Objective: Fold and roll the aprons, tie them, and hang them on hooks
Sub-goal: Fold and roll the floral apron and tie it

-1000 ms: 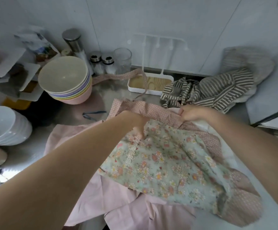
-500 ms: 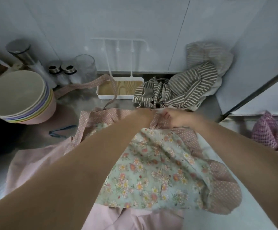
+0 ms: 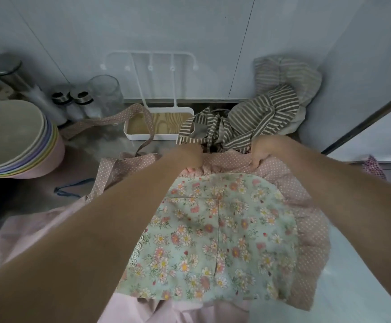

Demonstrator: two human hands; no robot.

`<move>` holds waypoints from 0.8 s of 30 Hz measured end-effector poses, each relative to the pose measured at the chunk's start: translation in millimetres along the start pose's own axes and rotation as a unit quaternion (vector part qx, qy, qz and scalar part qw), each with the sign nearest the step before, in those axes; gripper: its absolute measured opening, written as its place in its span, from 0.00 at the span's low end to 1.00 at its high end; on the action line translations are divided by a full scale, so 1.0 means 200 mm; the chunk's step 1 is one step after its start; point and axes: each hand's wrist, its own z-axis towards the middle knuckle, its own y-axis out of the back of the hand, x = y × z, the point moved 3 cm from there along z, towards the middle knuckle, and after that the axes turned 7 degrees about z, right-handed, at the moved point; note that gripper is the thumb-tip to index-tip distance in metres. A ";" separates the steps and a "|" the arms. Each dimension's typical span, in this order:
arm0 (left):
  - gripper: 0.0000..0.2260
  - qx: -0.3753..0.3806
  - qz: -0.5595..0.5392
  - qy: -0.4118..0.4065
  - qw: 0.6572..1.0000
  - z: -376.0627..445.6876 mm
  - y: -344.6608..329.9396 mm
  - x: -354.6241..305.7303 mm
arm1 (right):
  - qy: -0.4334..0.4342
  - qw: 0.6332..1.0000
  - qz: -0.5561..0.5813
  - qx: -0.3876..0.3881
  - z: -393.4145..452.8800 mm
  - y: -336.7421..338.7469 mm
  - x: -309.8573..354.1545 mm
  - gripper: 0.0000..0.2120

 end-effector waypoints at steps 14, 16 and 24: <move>0.23 -0.121 0.054 0.063 0.989 -0.01 0.02 -0.01 | 0.086 0.814 0.542 0.191 -0.04 -0.11 -0.12 0.29; 0.19 -0.089 0.026 0.033 0.995 -0.04 0.04 -0.05 | 0.102 0.800 0.548 0.222 -0.10 -0.10 -0.16 0.31; 0.14 -0.130 -0.035 0.064 0.989 -0.13 0.11 -0.13 | 0.093 0.867 0.452 0.187 -0.23 -0.08 -0.22 0.11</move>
